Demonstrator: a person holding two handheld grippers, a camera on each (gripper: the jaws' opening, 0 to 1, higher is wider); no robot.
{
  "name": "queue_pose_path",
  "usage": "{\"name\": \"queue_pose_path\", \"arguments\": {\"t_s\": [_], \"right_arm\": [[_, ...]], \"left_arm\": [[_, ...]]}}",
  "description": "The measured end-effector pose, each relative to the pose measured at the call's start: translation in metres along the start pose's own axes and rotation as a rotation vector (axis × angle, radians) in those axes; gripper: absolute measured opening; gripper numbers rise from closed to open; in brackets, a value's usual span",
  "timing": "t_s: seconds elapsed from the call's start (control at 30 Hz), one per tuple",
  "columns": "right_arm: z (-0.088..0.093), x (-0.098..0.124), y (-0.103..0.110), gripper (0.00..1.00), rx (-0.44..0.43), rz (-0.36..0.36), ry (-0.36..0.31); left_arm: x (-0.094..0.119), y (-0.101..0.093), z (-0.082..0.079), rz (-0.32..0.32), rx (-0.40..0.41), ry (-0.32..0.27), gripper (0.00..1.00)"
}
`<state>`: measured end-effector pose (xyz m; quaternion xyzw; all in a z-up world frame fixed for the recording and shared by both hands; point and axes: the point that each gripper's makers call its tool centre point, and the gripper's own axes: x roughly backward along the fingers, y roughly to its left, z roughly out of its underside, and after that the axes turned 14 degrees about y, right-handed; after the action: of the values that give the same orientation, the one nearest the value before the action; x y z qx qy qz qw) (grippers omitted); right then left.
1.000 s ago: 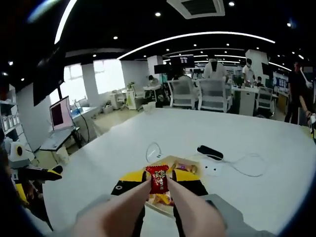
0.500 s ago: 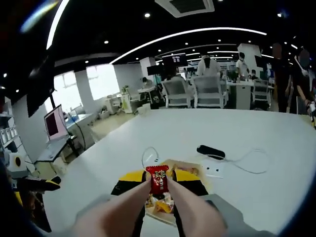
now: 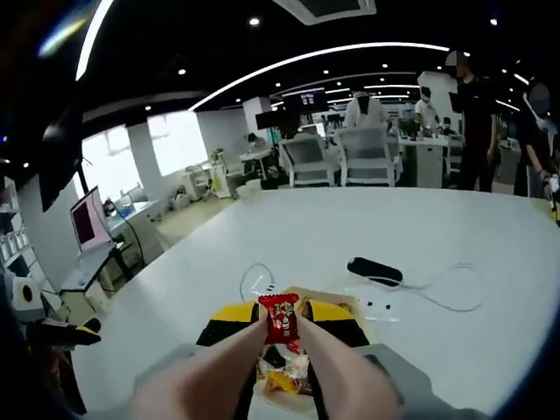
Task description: Place the target food into the container with the food tongs after gripping and lifting it, then release it inside without dropping or visibly crushing the food.
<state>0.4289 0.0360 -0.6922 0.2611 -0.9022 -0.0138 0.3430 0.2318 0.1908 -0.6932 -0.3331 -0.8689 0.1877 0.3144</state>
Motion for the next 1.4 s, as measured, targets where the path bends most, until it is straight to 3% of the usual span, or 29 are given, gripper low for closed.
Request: {"name": "queue_pose_path", "arguments": {"t_s": [0.53,0.8,1.0,1.2,1.4], "right_arm": [[-0.011,-0.009,-0.001,0.22,-0.027,0.01,-0.031],[0.005,0.0,0.0,0.23,-0.046,-0.004,-0.021],[0.006,0.011,0.0,0.23,-0.049,-0.018,-0.029],[-0.005,0.031,0.029,0.24,-0.02,-0.129,-0.059],[-0.01,0.05,0.047,0.25,-0.016,-0.183,-0.087]], "left_arm": [[0.0,0.003,0.001,-0.003,-0.004,0.01,0.99],[0.003,0.004,0.002,-0.005,0.004,0.003,0.99],[0.001,-0.002,0.0,0.009,0.002,0.0,0.98],[0.001,-0.013,-0.003,0.034,-0.019,-0.004,0.97],[0.006,-0.023,-0.006,0.062,-0.031,-0.017,0.94]]}}
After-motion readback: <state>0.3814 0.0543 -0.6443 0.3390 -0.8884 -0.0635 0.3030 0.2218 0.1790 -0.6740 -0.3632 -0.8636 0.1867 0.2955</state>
